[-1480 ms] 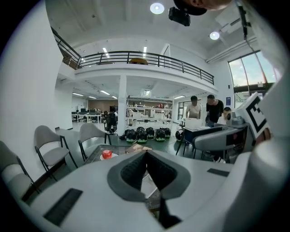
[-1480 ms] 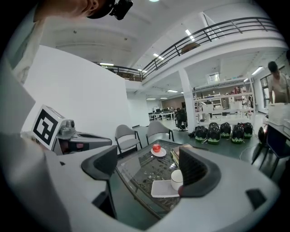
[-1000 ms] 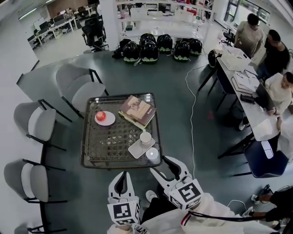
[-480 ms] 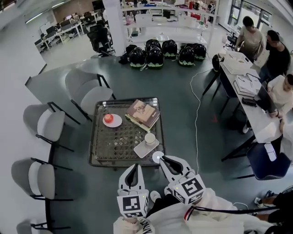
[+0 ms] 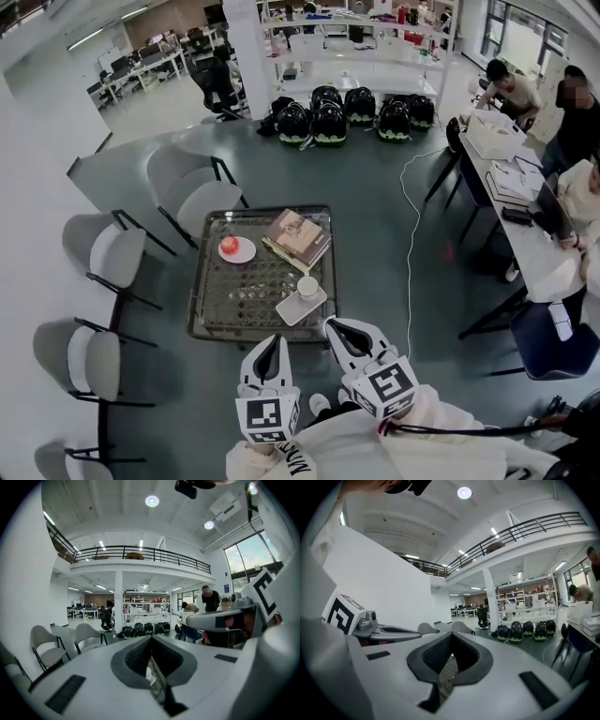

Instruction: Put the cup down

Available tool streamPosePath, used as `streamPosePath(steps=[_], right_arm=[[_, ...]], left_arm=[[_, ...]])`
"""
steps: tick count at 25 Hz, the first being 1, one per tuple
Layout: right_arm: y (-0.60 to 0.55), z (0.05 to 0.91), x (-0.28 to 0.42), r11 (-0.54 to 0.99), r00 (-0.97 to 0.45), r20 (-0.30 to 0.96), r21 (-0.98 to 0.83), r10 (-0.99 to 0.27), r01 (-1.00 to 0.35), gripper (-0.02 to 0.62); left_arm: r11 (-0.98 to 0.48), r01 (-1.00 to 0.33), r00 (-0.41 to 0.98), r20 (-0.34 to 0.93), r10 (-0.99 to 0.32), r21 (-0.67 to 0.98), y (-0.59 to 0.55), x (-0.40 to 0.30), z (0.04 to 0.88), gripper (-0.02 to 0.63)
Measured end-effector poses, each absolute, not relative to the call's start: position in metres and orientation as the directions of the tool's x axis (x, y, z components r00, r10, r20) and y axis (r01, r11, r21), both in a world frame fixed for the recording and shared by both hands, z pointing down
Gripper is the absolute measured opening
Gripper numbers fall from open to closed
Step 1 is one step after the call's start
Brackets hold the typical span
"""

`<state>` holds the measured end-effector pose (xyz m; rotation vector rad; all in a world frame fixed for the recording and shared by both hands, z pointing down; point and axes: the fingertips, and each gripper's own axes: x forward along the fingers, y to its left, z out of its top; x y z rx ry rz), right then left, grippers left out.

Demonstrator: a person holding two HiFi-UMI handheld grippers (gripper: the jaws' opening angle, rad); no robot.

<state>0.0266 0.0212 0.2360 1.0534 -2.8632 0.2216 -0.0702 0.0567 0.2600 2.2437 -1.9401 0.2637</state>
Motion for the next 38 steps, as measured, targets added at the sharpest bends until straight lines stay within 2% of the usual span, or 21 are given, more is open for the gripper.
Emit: streamPosePath(steps=[12, 38], right_arm=[[0.022, 0.234, 0.028, 0.764, -0.774, 0.116, -0.126, -0.622, -0.633, 0.006], [0.004, 0.249, 0.032, 0.738, -0.756, 0.151, -0.164, -0.637, -0.655, 0.005]], left_arm=[[-0.169, -0.985, 0.160, 0.246, -0.956, -0.015, 0.054, -0.051, 0.258, 0.009], [-0.167, -0.986, 0.163, 0.260, -0.952, 0.007, 0.044, -0.058, 0.269, 0.009]])
